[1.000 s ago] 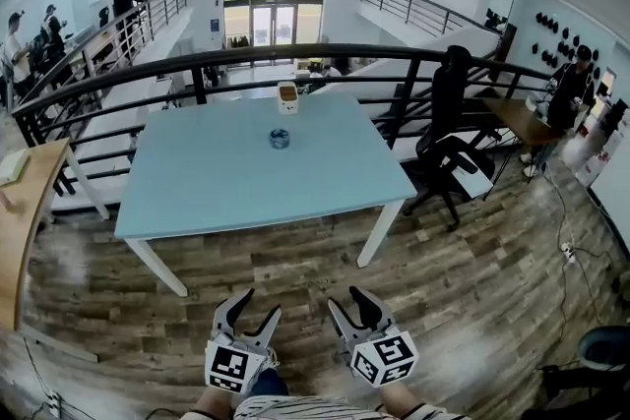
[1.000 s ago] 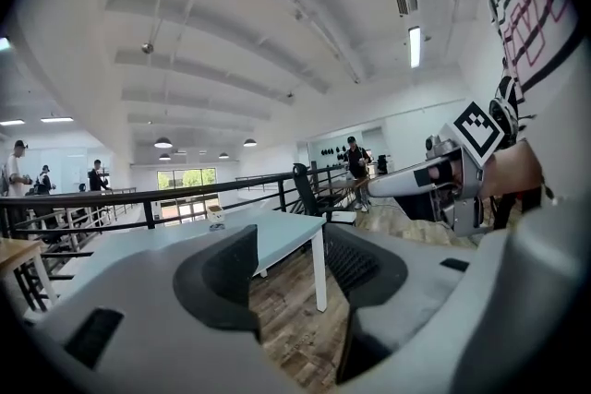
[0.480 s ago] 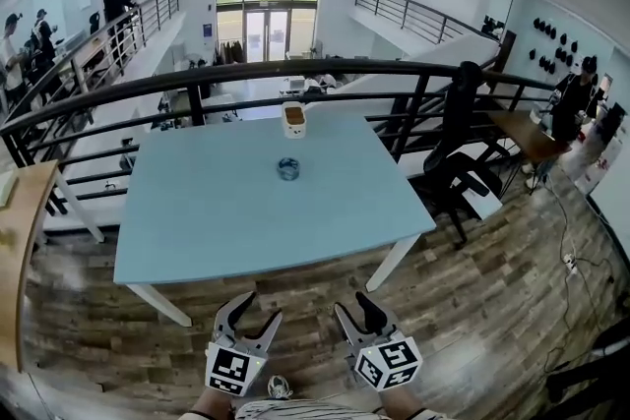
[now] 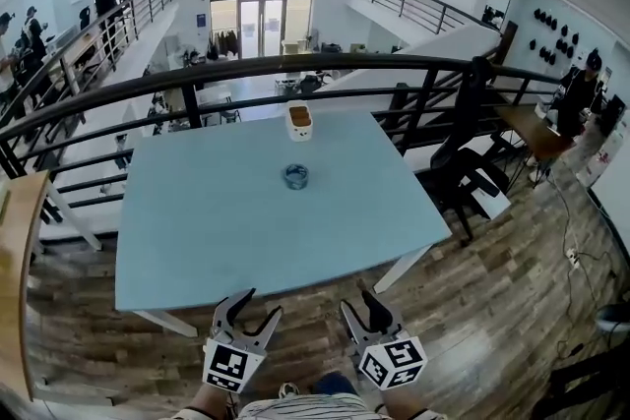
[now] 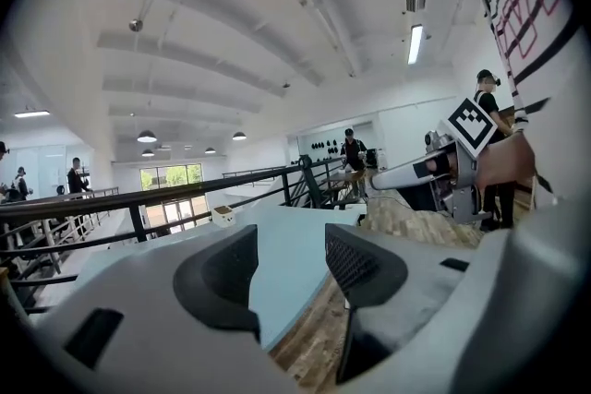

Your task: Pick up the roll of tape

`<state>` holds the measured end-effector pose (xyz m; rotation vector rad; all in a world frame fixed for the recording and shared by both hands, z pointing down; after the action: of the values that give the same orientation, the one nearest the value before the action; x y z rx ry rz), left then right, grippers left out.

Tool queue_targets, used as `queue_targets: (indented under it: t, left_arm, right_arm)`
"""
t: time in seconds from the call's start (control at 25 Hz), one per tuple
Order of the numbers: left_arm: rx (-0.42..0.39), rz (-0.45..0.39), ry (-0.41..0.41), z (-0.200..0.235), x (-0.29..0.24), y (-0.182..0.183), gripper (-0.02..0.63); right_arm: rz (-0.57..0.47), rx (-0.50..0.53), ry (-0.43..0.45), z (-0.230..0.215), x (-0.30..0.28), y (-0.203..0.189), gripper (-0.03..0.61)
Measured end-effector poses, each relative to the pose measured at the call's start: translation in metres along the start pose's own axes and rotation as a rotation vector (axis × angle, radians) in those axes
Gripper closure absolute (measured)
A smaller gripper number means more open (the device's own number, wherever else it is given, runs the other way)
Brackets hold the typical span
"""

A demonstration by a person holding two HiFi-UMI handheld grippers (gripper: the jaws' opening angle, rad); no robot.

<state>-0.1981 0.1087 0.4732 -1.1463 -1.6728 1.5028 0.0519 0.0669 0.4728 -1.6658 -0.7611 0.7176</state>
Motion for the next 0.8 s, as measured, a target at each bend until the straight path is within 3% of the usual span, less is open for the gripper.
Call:
queue_targets:
  t: [0.28,0.8]
  left_arm:
    - [-0.012,0.014,-0.01,0.028,-0.06,-0.006,0.408]
    - [-0.073,0.04,0.059,0.08,-0.186,0.014,0.394]
  right_arm:
    - [0.017,0.003,0.003,-0.041,-0.052,0.005,0.382]
    - [0.039,0.016,0.13,-0.124,-0.161,0.042,0.382]
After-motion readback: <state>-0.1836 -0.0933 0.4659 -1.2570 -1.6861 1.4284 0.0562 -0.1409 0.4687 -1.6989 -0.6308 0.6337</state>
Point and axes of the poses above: the fingertips, and each gripper's own axes: x backward along the fingers, z to its left, y out of its top, the point moved 9 cm from there along x, backward along the fingers, and after that the axes turned 7 degrees about -z, right-handed, at the moved point
